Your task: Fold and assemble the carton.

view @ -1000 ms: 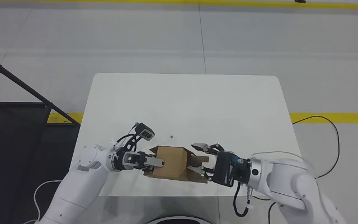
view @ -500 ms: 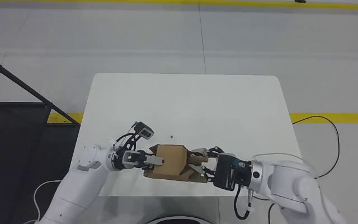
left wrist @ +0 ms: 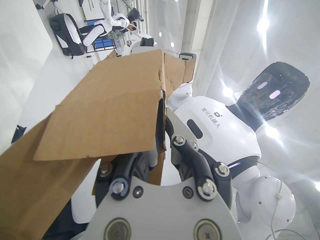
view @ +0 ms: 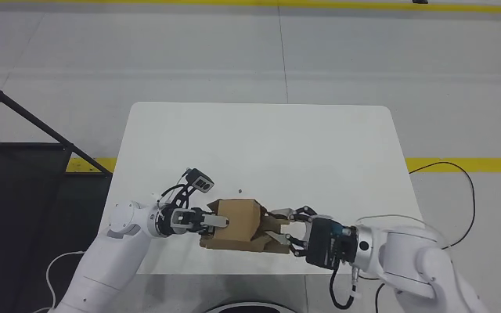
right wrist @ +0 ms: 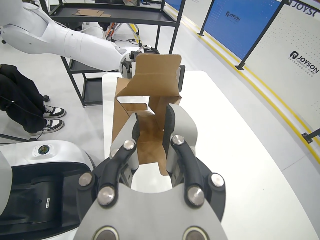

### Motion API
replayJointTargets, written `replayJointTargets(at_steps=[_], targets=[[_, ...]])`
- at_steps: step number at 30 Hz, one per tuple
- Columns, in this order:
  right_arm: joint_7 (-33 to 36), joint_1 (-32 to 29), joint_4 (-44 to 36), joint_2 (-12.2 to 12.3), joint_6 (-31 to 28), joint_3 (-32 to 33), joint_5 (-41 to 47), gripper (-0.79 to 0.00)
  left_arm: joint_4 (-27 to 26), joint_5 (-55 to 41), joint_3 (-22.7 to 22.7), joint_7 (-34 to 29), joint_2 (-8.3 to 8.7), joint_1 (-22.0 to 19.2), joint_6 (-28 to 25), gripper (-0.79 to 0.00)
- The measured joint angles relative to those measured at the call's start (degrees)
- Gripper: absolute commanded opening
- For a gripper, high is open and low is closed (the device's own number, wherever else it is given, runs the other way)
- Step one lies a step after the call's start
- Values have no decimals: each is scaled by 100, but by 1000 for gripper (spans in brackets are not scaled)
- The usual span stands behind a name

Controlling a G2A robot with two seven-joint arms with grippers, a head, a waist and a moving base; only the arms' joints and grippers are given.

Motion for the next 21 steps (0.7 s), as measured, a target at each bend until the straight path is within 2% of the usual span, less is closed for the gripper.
replayJointTargets(at_steps=[12, 21], targets=[[-357, -267, -18, 41, -159, 448, 199, -440, -10, 41, -19, 7, -5, 8, -1, -785], [-217, -331, -34, 54, -247, 387, 67, -419, -13, 37, -11, -6, -14, -2, -4, -785]])
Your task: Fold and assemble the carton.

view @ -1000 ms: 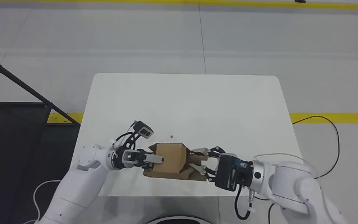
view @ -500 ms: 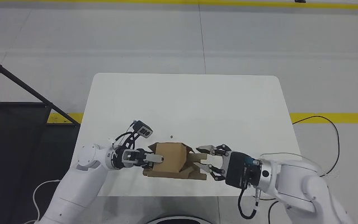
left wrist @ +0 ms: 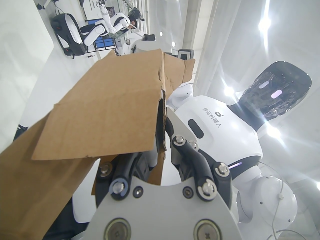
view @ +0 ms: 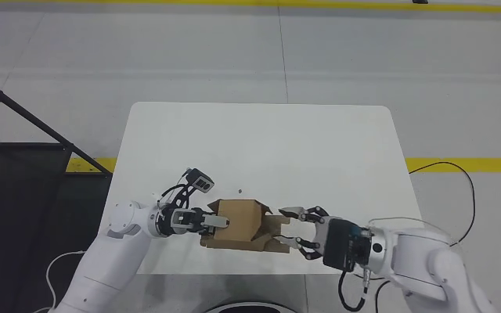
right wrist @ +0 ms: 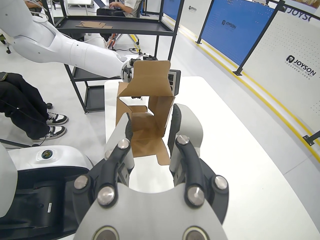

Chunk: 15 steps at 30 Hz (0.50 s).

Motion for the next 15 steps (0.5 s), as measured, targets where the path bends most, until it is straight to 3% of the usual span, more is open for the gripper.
replayJointTargets(at_steps=[15], targets=[[201, 304, 136, -42, 232, -394, -70, -434, 5, -5, -6, -31, -9, 3, 4, -785]])
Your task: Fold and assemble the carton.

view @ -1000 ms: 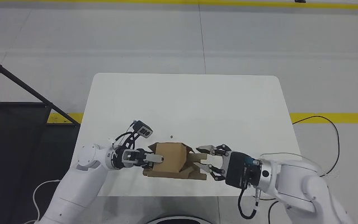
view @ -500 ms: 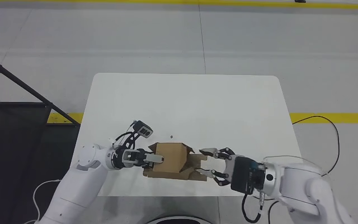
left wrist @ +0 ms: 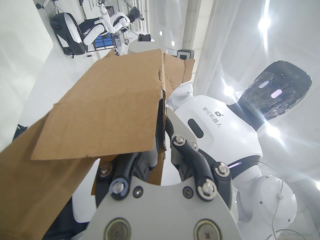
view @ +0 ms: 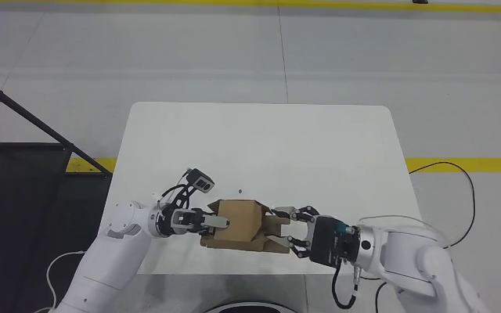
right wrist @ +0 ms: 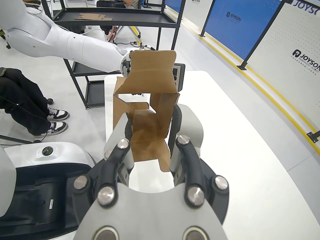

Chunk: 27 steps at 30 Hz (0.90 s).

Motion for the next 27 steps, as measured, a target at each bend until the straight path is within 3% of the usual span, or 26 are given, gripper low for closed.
replayJointTargets(at_steps=[4, 27], targets=[[0, 34, 10, -13, 153, -50, -30, -434, -8, -14, -12, -19, -1, 11, -8, -785], [144, 279, 68, -38, -189, -469, -71, -499, -24, -9, 10, -23, -18, 21, 17, -785]])
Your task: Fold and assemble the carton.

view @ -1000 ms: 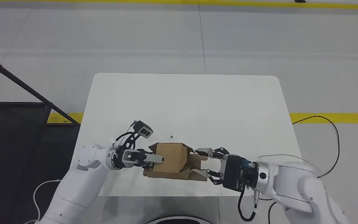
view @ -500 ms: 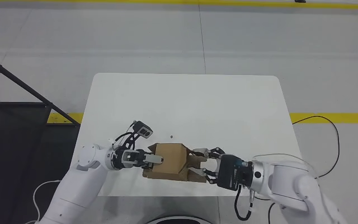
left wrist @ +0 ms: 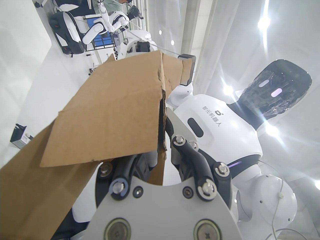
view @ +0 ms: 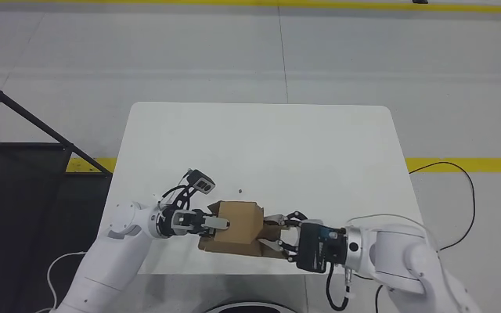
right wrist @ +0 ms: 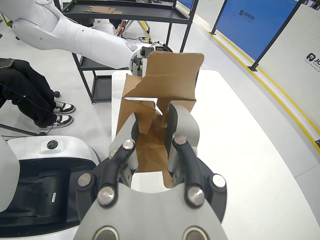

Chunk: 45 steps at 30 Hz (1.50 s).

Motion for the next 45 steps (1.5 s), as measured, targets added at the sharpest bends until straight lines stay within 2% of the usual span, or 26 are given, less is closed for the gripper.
replayJointTargets(at_steps=[20, 26, 45], targets=[[30, 223, 89, -36, 67, -243, 14, -511, 134, -421, 57, -137, -47, -37, 149, -785], [86, 257, 138, -45, 138, -298, 103, -533, 141, -437, 78, -163, -61, -43, 160, -785], [119, 454, 267, -91, 179, -528, 205, -533, 158, -463, 114, -204, -102, -47, 118, -785]])
